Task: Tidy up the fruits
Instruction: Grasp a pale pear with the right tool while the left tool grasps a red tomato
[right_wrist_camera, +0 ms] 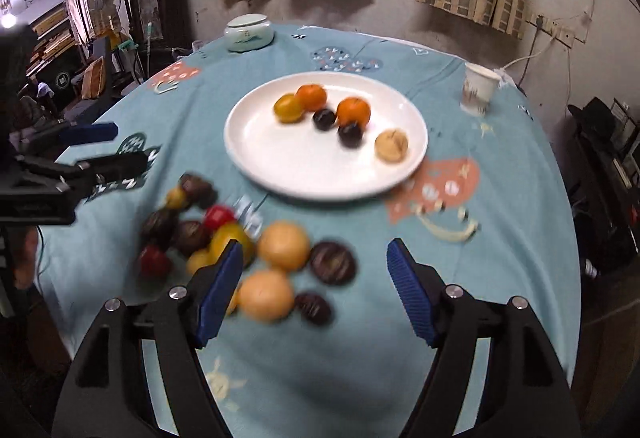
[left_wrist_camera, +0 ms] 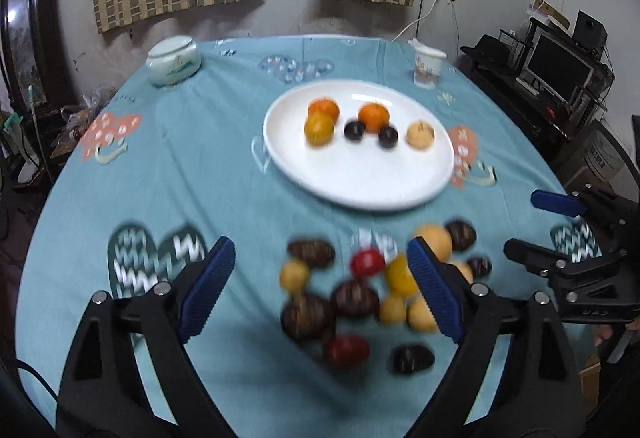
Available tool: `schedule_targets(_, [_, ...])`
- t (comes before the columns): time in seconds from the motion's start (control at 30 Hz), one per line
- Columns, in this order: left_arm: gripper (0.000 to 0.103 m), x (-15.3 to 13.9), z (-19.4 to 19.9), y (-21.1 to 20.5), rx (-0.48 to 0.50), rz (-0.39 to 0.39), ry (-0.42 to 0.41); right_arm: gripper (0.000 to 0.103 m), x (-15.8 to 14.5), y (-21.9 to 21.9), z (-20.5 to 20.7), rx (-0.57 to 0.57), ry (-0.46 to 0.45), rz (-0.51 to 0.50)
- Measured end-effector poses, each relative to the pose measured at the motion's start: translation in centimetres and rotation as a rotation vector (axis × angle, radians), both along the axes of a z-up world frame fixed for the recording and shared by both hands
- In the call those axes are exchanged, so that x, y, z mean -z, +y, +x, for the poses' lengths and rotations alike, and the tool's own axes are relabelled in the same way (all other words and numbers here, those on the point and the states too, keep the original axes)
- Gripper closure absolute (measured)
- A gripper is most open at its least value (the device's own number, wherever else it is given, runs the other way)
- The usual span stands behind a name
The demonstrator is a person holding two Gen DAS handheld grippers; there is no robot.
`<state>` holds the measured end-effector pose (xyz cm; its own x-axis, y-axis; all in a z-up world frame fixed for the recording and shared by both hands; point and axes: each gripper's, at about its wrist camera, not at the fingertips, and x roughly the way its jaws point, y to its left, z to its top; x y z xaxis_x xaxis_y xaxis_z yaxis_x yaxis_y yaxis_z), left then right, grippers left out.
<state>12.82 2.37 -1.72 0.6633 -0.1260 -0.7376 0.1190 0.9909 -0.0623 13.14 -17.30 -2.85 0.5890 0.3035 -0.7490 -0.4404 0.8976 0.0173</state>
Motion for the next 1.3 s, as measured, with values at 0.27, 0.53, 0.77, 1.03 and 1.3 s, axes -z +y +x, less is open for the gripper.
schedule_targets(0.27, [0.014, 4.5, -6.2, 0.2, -0.021, 0.024, 0.058, 0.028, 2.5, 0.5, -6.4, 0.018, 0.055, 0.083])
schedule_targets(0.53, [0.014, 5.3, -6.9, 1.1, -0.039, 0.014, 0.071, 0.028, 3.0, 2.0, -6.3, -0.020, 0.099, 0.164])
schedule_targets(0.77, [0.014, 5.5, -7.2, 2.9, -0.082, -0.003, 0.072, 0.054, 3.5, 4.7, -3.7, -0.056, 0.104, 0.176])
schedule_targets(1.03, [0.014, 5.7, -7.2, 4.3, -0.100, -0.027, 0.077, 0.062, 5.7, 7.3, -0.6, -0.007, 0.194, 0.038])
schedule_targets(1.3, [0.014, 6.1, -6.1, 2.2, -0.033, -0.035, 0.086, 0.064, 4.6, 4.7, -2.1, 0.030, 0.193, 0.113])
